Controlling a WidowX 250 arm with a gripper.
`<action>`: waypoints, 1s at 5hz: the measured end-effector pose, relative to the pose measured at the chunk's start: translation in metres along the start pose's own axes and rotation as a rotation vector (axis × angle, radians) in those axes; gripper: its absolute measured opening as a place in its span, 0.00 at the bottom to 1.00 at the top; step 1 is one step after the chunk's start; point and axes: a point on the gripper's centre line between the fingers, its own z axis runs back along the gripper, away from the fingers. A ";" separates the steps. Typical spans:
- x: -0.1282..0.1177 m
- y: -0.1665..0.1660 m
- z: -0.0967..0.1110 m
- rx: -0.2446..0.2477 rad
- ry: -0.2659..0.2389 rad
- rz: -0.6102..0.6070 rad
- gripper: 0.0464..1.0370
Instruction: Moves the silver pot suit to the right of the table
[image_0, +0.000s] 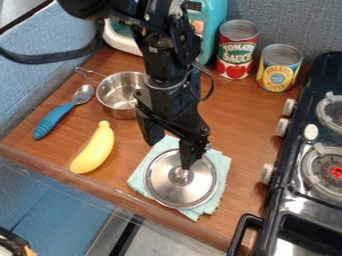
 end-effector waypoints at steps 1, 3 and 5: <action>-0.002 0.001 -0.007 -0.009 0.029 0.002 0.96; 0.043 0.070 -0.014 0.004 -0.006 0.087 0.96; 0.072 0.119 -0.052 0.055 0.039 0.102 0.96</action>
